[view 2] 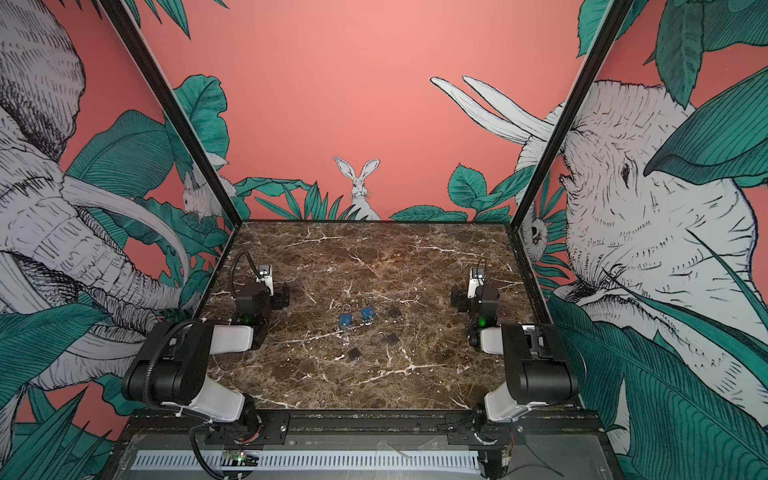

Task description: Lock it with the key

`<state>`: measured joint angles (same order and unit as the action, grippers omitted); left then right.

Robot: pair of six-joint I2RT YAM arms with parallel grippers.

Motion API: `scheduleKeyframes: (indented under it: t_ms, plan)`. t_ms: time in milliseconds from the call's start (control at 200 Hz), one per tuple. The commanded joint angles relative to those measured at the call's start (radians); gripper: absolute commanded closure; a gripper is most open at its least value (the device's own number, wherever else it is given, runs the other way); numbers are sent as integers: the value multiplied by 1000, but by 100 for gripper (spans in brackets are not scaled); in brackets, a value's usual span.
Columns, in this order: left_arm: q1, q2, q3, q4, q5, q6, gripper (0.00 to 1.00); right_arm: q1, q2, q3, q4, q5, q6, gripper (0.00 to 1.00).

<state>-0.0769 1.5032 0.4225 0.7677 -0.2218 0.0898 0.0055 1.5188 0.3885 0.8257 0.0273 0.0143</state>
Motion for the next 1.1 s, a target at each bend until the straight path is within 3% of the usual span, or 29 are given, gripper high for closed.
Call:
scheduleKeyframes:
  t_ms: [0, 150, 275, 475, 750, 1095]
  plan:
    - [2, -106, 64, -155, -55, -23, 12, 1, -85, 53, -120, 72, 22, 6]
    - [2, -228, 123, -347, -113, -102, 17, 41, -210, 144, -420, 167, 84, 14]
    - [-2, -291, 225, -588, -101, -185, 23, 136, -283, 226, -629, 274, 54, 20]
    - [-59, -362, 337, -879, -33, -271, 29, 288, -310, 376, -963, 215, 93, 31]
    - [-201, -395, 350, -1059, 73, -439, 35, 502, -201, 460, -1128, 110, 134, 39]
    - [-217, -397, 332, -1081, 153, -486, 37, 632, 38, 593, -1168, 11, 131, 46]
